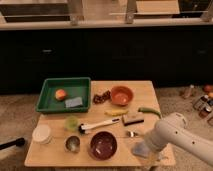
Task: Place towel in red bowl
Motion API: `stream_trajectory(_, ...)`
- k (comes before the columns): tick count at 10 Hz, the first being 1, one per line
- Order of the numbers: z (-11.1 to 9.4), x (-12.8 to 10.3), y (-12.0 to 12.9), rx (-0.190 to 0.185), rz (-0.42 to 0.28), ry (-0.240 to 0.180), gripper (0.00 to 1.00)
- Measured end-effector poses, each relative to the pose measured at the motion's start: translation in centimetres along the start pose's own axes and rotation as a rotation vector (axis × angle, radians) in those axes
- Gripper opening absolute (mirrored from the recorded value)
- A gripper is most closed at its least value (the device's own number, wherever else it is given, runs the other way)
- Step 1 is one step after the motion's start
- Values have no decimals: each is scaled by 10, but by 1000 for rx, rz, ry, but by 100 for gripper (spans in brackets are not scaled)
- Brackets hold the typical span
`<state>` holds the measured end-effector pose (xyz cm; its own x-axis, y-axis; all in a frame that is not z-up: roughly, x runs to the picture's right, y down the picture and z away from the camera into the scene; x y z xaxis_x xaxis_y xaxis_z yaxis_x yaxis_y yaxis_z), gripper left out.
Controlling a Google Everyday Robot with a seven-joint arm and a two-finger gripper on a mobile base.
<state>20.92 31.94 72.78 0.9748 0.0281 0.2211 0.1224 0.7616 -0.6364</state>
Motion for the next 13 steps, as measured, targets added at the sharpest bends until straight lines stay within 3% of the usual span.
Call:
stream_trajectory(4,14,4,1,-33,7,22,80)
stream_trajectory(13,26,22,1,-70,42,52,80)
